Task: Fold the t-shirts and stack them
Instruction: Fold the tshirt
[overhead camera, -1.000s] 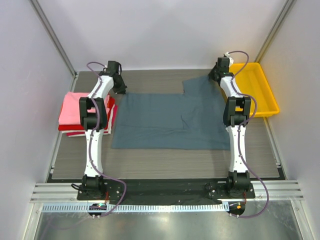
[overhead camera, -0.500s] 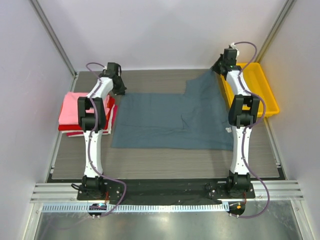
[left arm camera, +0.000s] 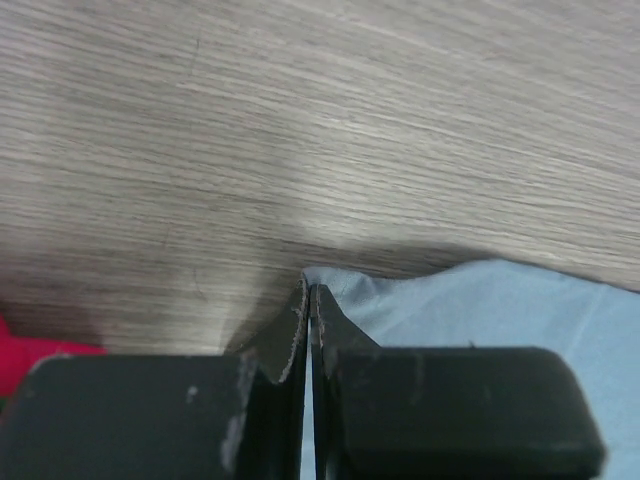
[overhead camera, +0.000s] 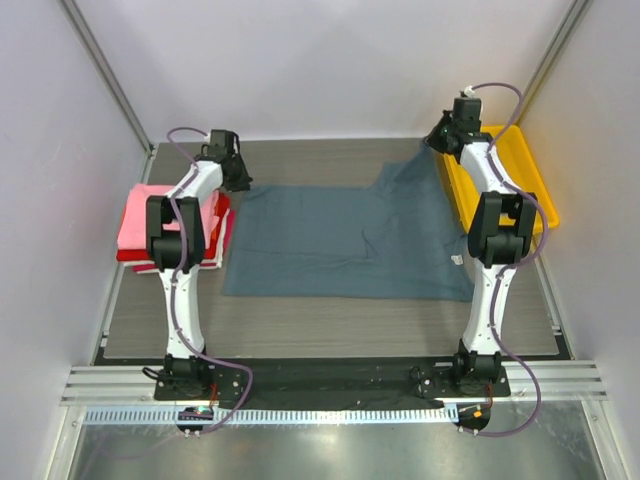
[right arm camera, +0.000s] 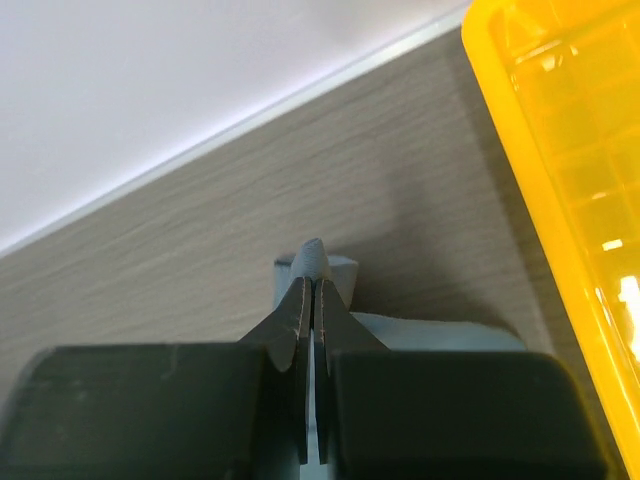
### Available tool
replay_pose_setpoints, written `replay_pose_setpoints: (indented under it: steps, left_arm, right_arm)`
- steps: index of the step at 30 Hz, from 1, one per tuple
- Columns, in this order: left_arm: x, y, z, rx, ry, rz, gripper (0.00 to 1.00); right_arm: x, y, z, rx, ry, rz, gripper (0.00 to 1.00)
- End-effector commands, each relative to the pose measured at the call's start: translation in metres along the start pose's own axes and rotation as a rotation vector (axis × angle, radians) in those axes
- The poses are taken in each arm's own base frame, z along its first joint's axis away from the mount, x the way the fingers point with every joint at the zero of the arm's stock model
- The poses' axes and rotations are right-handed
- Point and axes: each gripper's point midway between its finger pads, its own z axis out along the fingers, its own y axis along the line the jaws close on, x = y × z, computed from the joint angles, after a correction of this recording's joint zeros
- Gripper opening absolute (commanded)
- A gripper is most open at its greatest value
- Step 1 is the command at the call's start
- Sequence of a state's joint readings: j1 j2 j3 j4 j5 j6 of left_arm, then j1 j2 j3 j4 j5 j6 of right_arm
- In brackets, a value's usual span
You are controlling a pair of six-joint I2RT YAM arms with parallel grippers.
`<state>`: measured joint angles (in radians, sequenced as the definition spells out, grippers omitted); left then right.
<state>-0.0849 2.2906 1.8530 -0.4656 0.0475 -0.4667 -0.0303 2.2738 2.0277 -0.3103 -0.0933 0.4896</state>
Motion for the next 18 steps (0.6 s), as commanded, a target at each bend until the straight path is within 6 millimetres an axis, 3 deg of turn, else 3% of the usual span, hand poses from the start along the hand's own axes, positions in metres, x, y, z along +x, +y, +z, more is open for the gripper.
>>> replay_pose_setpoints:
  steps: [1,8,9,18]
  left_arm:
    - [-0.048,-0.023,-0.039,0.077,-0.167,0.02,0.0]
    - [-0.05,-0.032,-0.05,0.13,-0.191,0.03,0.01]
    - [-0.046,-0.03,-0.049,0.128,-0.188,0.028,0.0]
    - [-0.044,-0.025,-0.064,0.113,-0.214,0.026,0.0]
  right_arm:
    - [-0.045,0.029,-0.054,-0.073,-0.102,-0.034,0.01]
    - [-0.035,0.027,-0.089,-0.097,-0.088,-0.013,0.01]
    - [-0.026,0.023,-0.09,-0.092,-0.072,-0.011,0.01]
    - [-0.007,0.019,-0.124,-0.104,-0.054,-0.004,0.01]
